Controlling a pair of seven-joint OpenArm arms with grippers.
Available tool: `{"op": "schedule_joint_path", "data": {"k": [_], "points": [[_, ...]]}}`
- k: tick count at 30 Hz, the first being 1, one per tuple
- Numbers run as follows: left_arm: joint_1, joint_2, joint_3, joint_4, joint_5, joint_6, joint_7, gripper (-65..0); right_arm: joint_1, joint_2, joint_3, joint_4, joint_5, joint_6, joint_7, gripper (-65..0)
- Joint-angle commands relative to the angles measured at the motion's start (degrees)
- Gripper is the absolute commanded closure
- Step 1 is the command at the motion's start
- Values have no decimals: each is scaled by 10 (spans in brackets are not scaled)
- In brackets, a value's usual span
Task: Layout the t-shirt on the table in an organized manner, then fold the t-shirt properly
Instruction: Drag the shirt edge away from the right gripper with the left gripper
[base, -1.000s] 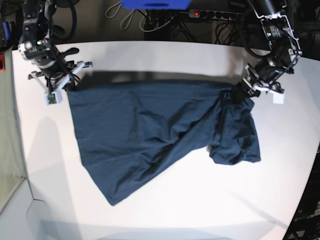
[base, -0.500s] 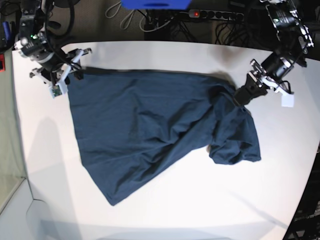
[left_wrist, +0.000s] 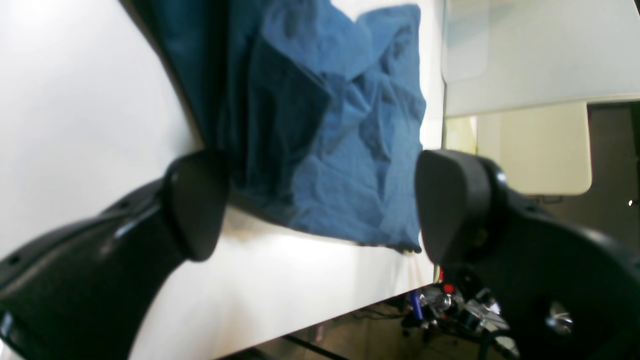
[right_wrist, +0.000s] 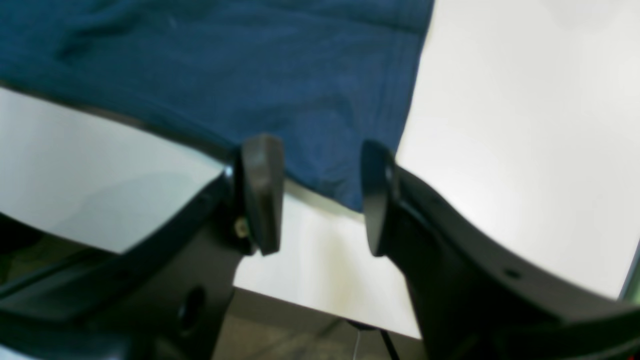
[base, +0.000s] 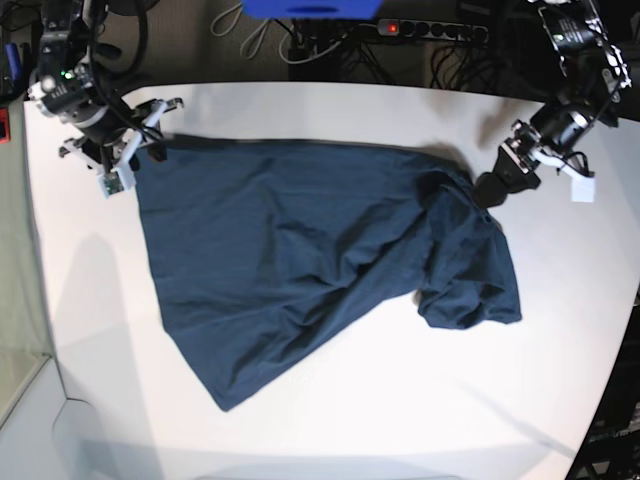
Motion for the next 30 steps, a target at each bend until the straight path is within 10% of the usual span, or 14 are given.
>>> {"op": "schedule_joint_path", "data": {"k": [1,20,23,30], "points": [[-13,-6,-1,2,-18,0,-3,-548,1,5,2,12,3,3,11,-265],[-84,42,2,-10,93,0,-4,-170,4,7,4,7,2,3,12,-265],[-83,42,1,-10,95,0,-4,-19,5,8,4,7,2,3,12,-265],[-25,39,-47,32,64,0,1,-2,6,9,4,7,2,3,13,-265]]}}
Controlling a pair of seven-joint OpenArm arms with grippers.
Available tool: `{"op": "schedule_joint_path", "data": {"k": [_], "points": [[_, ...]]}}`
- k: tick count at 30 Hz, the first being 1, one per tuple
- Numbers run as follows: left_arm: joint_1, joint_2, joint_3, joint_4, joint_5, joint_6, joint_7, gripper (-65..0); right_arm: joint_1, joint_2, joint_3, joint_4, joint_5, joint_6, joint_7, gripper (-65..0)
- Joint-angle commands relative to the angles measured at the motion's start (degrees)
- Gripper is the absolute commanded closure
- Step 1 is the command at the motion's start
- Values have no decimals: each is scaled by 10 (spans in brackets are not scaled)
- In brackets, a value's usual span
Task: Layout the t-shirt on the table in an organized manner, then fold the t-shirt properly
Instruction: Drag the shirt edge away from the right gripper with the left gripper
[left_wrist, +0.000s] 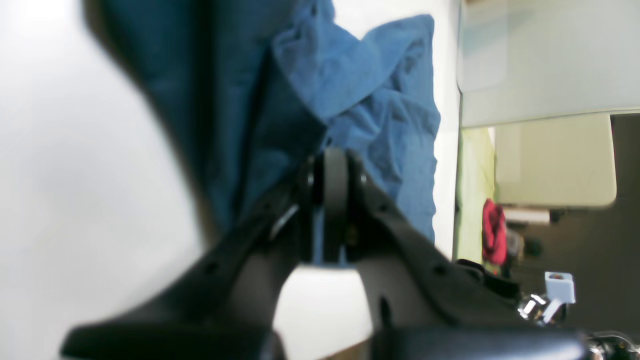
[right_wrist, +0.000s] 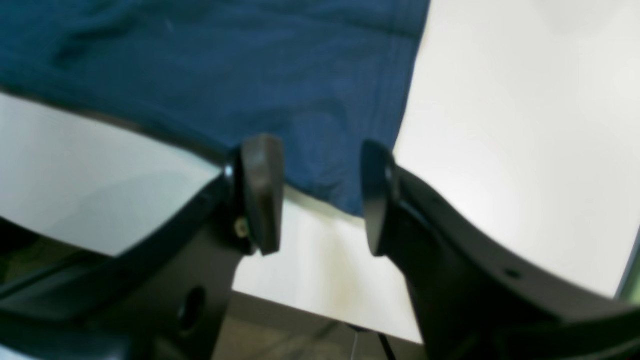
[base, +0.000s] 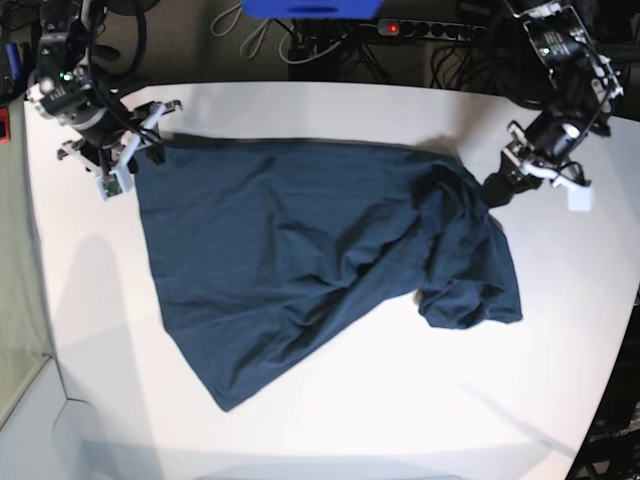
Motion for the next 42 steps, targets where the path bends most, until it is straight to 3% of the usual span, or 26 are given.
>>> {"op": "schedule_joint_path", "data": {"k": [1,4,11,15,21,24,28,33,35,38,42], "points": [[16,-7,-14,23,-28,-2,-1,-2,3,6,3,8,2,3,11,-265],[65,-8,-52,53,-67,-13,-1,-2,10,6,4,1,2,3,10,-265],[163,-2,-113,43,-93,-133,-1,-2,25,6,3,-43,2,3,11,-266],[206,32,-115,-45,-81,-206,-1,-2,27,12,3,-50,4,3,12,-269],[185,57,-113,-217,39,-207,-5,-4,25,12,3,-45,4,3,12,-270],[179,57,-115,-231,86,-207,-6,-4,20,11,2,-21,5,3,12,-271],[179,53,-115,-230,102,-207,-6,-5,1,10,-9,32,5,6,7,-271],[184,52,-115,-229,99,-207,-6,-5,1,10,-58,42,4,88,6,-269],[185,52,-115,-223,101,-207,-2,-12,1,9,-67,41,4,97,6,-270],[193,54,-111,-186,103,-207,-1,-93,1,0,-73,41,4,97,7,-270],[221,58,-98,-104,103,-207,-1,-298,3,-1,-73,39,4,97,8,-270]]}}
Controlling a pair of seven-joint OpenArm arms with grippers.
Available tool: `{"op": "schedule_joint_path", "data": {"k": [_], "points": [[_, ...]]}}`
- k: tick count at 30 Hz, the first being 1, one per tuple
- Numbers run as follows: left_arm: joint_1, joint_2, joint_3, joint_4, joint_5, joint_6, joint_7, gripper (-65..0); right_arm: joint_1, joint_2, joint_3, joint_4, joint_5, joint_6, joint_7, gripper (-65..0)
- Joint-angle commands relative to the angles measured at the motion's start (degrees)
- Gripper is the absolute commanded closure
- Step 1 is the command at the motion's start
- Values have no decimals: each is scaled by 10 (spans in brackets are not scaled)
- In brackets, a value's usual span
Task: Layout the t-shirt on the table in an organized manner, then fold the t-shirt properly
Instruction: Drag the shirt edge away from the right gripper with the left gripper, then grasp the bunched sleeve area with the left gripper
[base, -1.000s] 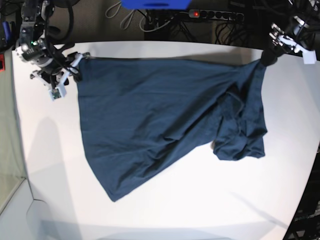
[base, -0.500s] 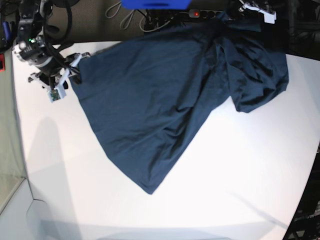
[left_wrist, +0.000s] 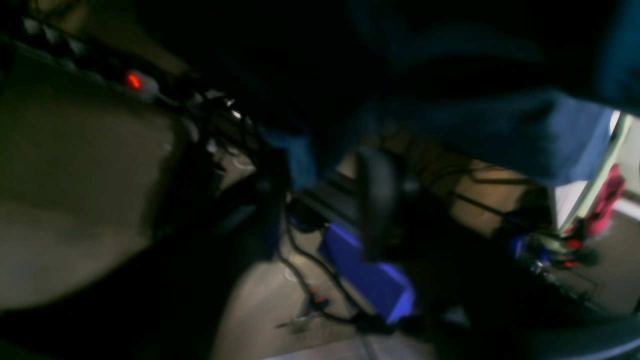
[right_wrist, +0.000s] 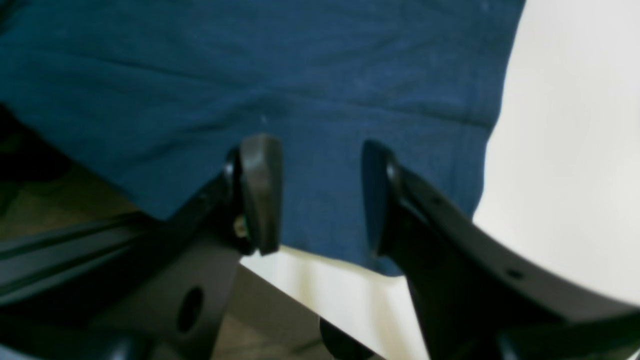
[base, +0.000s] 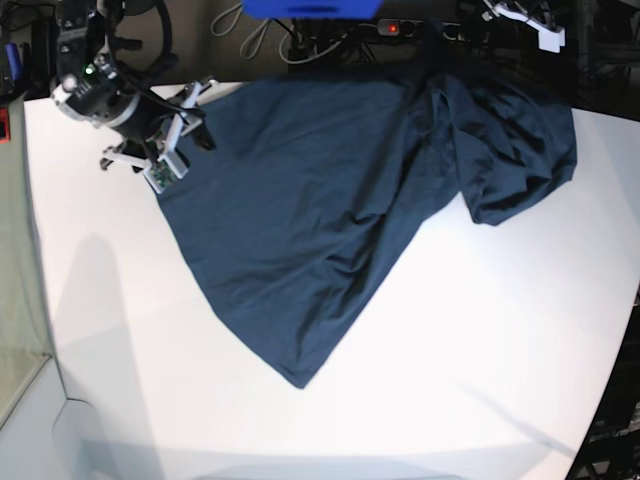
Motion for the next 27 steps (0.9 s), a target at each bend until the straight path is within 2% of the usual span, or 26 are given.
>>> {"op": "schedule_joint_path", "data": {"k": [1,3,8,12,15,19,27], "points": [[15,-2,9,26,-11,-6,-1,-332,3,5,2,6,6,4,13,-270],[25,-2,26,57,-11,-6,-4,-374,3,5,2,5,6,4,13,-270],[30,-2,66,133,8,-6,-5,-356,4,5,2,5,6,4,14,-270],[27,-2,94,213,88,-6,-5,-353,4,5,2,5,6,4,14,-270],[29,-2,142,289,159,-6,-5,-355,4,6,2,5,6,4,14,-270],[28,-7,189,344,208,-6,-5,-355,4,6,2,5,6,4,14,-270],[13,-31,268,345,215,-6,-5,-357,4,8,4,5,6,4,13,-269]]}}
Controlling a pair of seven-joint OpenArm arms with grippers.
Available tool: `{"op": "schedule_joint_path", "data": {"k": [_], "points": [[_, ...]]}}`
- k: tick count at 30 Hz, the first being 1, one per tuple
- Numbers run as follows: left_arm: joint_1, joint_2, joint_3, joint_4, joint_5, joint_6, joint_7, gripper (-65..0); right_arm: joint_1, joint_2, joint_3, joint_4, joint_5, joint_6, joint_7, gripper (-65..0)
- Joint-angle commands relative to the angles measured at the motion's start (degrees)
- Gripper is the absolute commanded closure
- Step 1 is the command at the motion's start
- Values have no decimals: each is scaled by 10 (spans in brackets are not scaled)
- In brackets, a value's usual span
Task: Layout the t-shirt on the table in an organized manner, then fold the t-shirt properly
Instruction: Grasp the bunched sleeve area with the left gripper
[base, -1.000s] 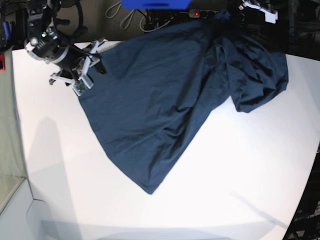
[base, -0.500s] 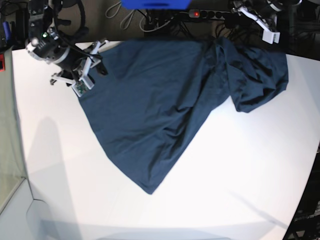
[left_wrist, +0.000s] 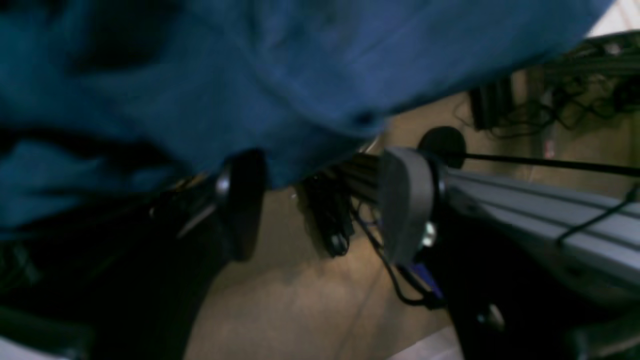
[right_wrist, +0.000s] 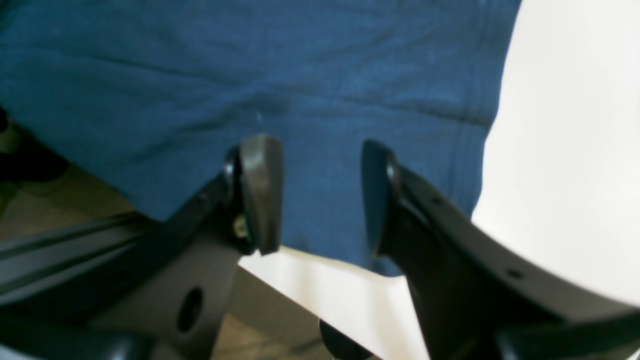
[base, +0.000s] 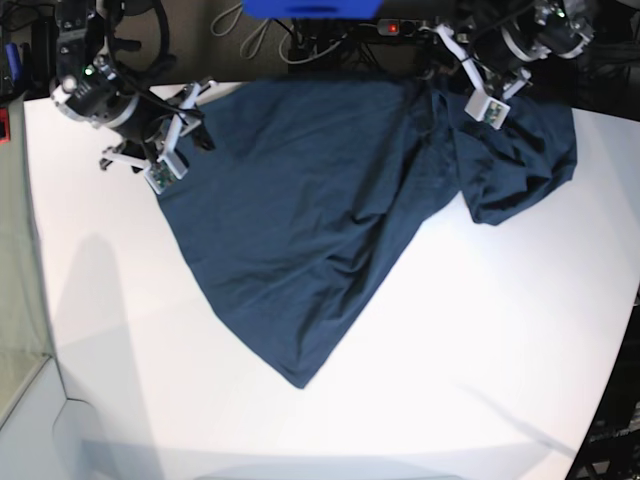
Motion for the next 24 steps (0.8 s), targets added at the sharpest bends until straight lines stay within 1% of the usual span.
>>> {"op": "schedule_joint_path", "data": {"k": [1,6,7,12,16,22,23,24], "points": [[1,-1,5,10,-9,-1,-6,-357,3,6,3,9,5,4,11,-269],[-14,0,4,12,-10,-1,-6,-359,3,6,3,9,5,4,11,-269],[-14,-1,4,12,-10,-1,-6,-369,3,6,3,9,5,4,11,-269],[-17,-2,3,12,-10,-1,-6,-462,3,6,3,9,5,4,11,-269],[-35,-2,3,8,-4,-1,-6,-507,3,6,3,9,5,4,11,-269],[-62,-2,3,5,-3,-1,-6,-507,3,5,3,9,5,4,12,-268],[-66,-1,3,1,-2,-1,-6,-500,3,6,3,9,5,4,12,-268],[-72,-1,5,-3,4,-1,-6,-478,3,6,3,9,5,4,12,-268]]}}
